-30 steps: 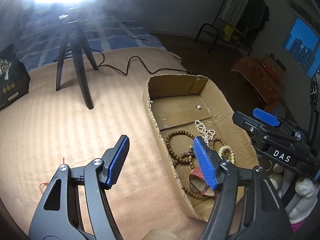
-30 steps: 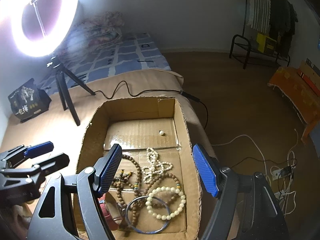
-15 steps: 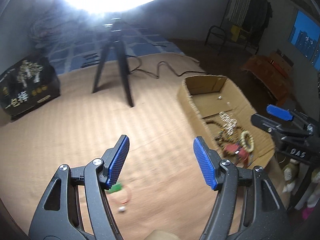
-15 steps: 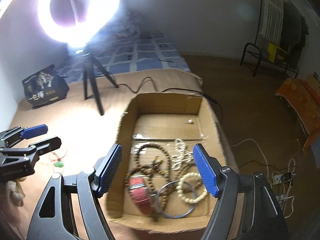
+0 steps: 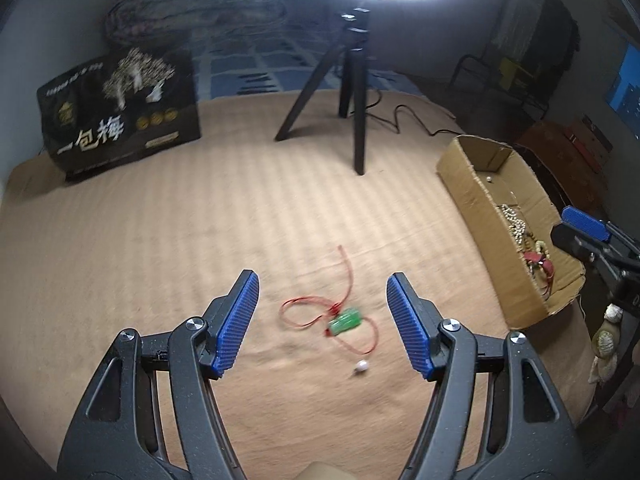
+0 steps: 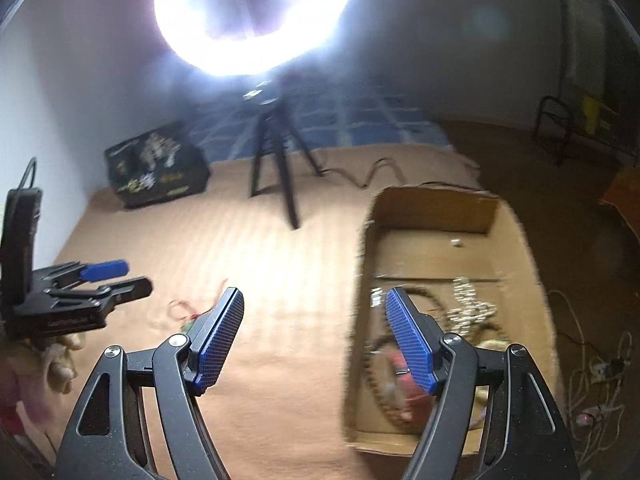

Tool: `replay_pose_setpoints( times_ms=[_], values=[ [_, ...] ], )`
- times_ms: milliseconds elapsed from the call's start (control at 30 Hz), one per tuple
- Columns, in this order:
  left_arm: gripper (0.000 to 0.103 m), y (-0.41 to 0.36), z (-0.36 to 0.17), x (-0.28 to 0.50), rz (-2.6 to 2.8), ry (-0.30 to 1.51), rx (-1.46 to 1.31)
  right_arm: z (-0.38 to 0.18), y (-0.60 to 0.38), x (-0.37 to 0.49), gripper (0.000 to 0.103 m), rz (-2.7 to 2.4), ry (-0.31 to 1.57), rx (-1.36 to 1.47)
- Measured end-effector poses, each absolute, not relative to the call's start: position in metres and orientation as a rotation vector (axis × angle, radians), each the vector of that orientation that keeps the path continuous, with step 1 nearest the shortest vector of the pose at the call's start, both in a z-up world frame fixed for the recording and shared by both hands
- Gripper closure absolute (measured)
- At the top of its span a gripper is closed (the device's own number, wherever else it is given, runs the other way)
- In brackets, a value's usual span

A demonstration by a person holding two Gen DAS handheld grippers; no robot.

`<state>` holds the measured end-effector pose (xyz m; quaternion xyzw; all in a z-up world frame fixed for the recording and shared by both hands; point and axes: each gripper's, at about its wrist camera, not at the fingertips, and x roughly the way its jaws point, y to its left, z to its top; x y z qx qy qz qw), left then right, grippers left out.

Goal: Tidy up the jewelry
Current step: 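Move both open tools back toward the jade pendant and second earring, then close the left tool on the second pearl earring while the right tool grasps the jade pendant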

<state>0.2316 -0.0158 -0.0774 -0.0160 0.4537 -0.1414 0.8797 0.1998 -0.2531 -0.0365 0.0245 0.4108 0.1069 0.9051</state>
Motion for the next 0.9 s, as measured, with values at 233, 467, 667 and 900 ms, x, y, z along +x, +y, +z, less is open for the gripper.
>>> replay_pose_setpoints(
  times_ms=[233, 467, 667, 900],
  values=[
    [0.035, 0.006, -0.092, 0.229, -0.305, 0.985, -0.081, -0.053, -0.212, 0.204, 0.029, 0.295, 0.939, -0.048],
    [0.044, 0.0, -0.109, 0.211, -0.38, 1.042, -0.066, -0.067, -0.201, 0.219, 0.029, 0.297, 1.005, 0.004],
    [0.053, -0.028, -0.127, 0.196, -0.443, 1.09, -0.017, -0.073, -0.206, 0.224, 0.029, 0.291, 1.031, 0.081],
    [0.065, -0.049, -0.14, 0.194, -0.426, 1.091, 0.066, -0.075, -0.209, 0.224, 0.029, 0.289, 1.036, 0.09]
  ],
)
